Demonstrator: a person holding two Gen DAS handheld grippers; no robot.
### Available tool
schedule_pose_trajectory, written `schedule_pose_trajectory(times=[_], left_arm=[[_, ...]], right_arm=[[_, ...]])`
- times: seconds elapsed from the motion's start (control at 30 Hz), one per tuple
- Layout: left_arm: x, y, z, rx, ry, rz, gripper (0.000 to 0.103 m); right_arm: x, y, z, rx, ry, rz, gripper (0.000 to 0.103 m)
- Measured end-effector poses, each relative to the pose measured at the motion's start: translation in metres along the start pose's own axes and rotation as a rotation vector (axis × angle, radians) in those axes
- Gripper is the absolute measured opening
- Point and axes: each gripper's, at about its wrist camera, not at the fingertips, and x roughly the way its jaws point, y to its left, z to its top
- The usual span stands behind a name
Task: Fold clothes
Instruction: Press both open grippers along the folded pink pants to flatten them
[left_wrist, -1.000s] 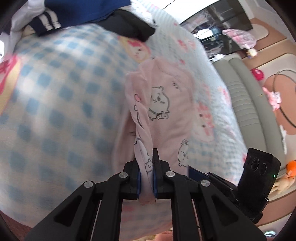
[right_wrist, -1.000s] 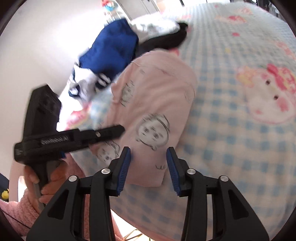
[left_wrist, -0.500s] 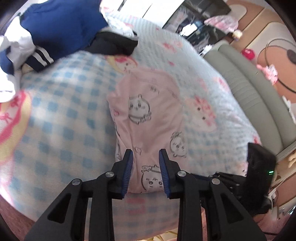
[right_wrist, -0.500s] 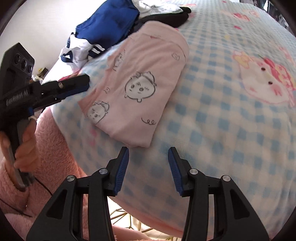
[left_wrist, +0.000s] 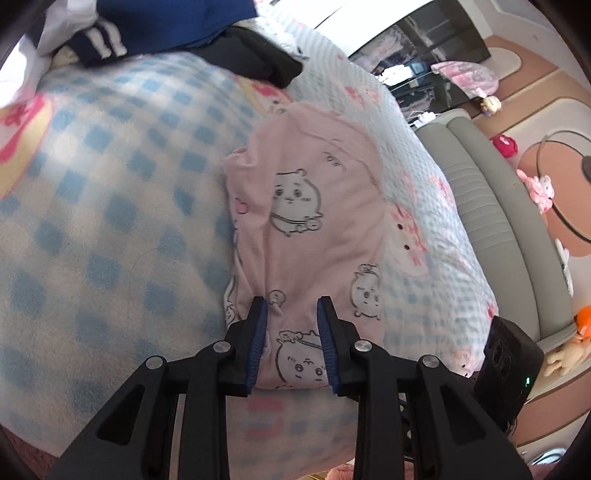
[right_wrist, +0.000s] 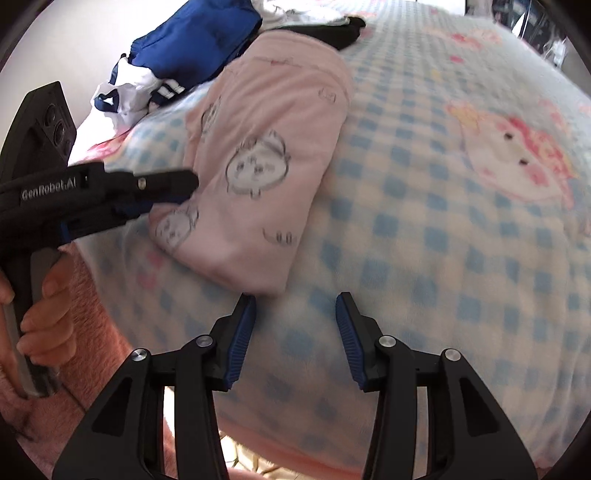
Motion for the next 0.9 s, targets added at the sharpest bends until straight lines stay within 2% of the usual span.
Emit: schedule_pose_trajectory(times=[0.1,0.2,0.33,0.43,0.5,0.67,0.77,0.9], left_arm=[[-0.009,-0.014,-0.005,0.043,-0.034,-0.028,0.029],[-0.016,-0.024,-0.011,0.072,-0.067,-0.041,0.029],[-0.004,-0.014,-0.011,0.058,0.009,0.021,0.028],[0.004,-0.005,-0.008,0.008,0.051,-0.024,0.028],[0.006,-0.003,-0.006,0.002,0.053,-0.033,0.028],[0.004,0.008,-0.01,-0.013,0.049,-0.06,0.028],[0.006,0.007,-0.009,-0.015,0.05,-0.054,0.028],[0.008,0.003,-0.008,-0.009,0.051,-0.045,0.03]], right_arm=[[-0.005,-0.009,0.004,0.052,-0.011,0.053,0.045],[-0.003,0.0,0.008,0.019,-0.032,0.029,0.045],[-0.012,0.005,0.009,0.022,-0.073,0.064,0.045],[-0.01,0.01,0.012,0.004,-0.071,0.047,0.045],[-0.004,0.013,0.014,-0.005,-0.068,0.036,0.045],[-0.011,0.027,0.02,-0.04,-0.128,0.058,0.045],[-0.01,0.038,0.021,-0.086,-0.129,0.071,0.045],[0.001,0.039,0.022,-0.086,-0.104,0.004,0.045]])
